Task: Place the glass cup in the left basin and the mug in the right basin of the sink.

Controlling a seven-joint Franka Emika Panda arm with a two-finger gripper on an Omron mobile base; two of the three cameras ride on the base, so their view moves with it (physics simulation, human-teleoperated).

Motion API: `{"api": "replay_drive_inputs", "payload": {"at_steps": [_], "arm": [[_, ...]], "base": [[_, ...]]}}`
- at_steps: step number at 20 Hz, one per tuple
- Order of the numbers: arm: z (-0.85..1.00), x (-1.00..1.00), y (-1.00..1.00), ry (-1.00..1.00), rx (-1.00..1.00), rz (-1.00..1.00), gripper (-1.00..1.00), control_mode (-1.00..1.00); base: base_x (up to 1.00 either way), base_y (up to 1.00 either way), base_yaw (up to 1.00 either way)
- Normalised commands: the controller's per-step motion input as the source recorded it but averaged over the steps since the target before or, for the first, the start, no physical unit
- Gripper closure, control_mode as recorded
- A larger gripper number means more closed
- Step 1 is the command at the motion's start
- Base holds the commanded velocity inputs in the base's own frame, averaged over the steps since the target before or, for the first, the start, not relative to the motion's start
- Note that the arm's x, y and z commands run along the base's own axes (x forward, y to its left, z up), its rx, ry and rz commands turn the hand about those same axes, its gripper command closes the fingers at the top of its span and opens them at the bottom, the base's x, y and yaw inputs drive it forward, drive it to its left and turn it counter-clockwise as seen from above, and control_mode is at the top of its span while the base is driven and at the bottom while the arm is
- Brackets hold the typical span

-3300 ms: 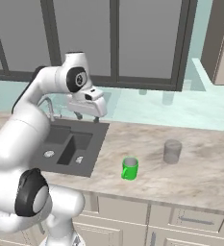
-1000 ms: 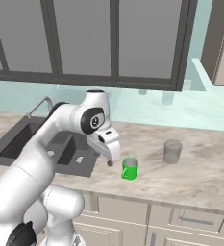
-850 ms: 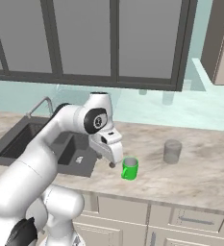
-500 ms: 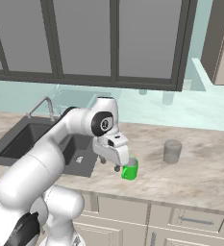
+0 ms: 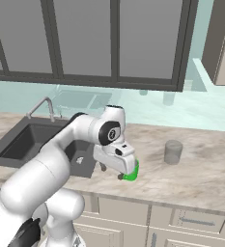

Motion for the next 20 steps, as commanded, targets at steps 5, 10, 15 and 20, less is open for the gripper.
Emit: {"api": "replay_drive_inputs", "payload": {"at_steps": [5,10,15,20], "arm": [[-0.22,0.06,0.00,-0.02,0.06,0.03,-1.00,-1.00],[-0.21,0.09,-0.05,-0.02,0.08,0.03,-1.00,-1.00],[-0.15,0.15,-0.05,-0.02,0.04,0.02,-1.00,-1.00],[-0.11,0.18,-0.06,-0.06,0.00,0.01,-1.00,-1.00]], "base": [[0.00,0.00,0.00],[0.00,0.00,0.00],[0.00,0.00,0.00],[0.00,0.00,0.00]]}}
